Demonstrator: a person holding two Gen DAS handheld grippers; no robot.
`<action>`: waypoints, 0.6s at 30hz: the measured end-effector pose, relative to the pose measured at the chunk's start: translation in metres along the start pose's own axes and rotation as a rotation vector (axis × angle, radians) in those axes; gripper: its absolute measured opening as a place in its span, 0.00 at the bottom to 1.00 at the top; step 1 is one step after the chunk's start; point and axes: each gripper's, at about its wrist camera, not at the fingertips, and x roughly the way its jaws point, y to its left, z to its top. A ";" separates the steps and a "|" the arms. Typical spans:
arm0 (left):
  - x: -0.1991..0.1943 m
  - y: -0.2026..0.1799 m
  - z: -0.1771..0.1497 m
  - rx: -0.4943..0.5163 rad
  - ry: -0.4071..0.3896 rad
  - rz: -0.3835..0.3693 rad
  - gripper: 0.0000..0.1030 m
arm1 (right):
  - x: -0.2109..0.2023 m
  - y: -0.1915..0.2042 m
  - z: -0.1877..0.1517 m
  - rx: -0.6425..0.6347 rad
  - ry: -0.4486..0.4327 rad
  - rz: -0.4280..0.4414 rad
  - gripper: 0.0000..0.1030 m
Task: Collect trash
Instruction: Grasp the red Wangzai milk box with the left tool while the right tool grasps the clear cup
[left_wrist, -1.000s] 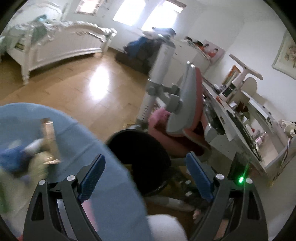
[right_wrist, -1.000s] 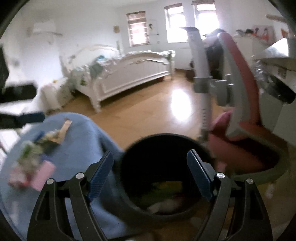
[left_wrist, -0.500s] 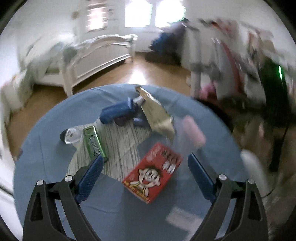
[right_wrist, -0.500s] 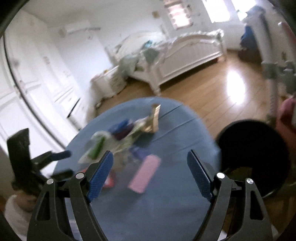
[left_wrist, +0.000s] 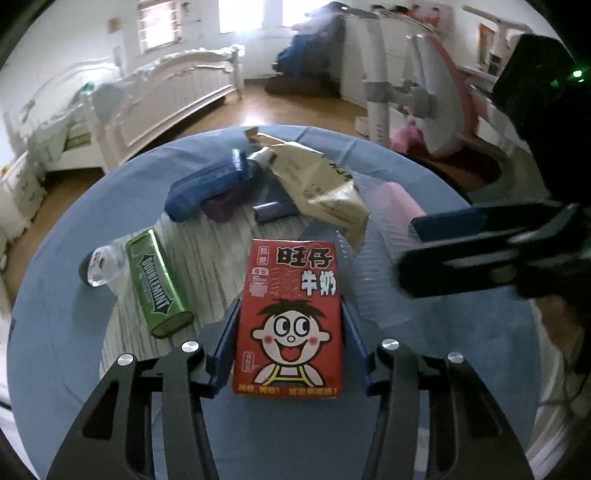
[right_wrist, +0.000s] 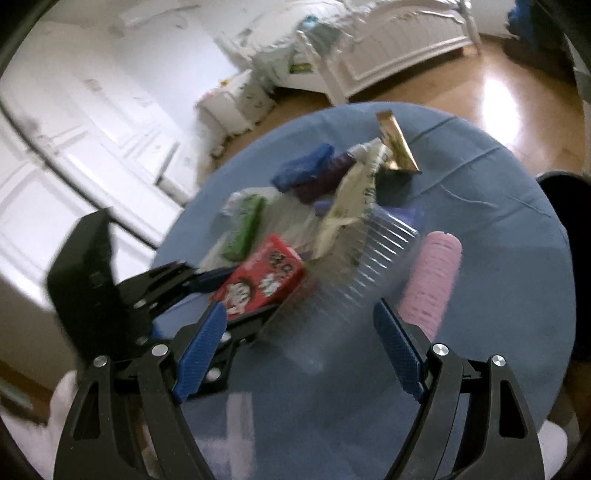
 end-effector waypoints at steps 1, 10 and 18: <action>-0.001 0.000 -0.002 -0.012 -0.006 0.023 0.48 | 0.003 0.002 0.002 -0.011 -0.007 -0.026 0.73; -0.051 0.028 -0.021 -0.228 -0.118 0.101 0.47 | -0.015 0.002 -0.008 -0.069 0.015 -0.132 0.51; -0.076 0.031 -0.025 -0.312 -0.174 0.101 0.48 | -0.009 0.006 -0.010 -0.161 -0.014 -0.258 0.57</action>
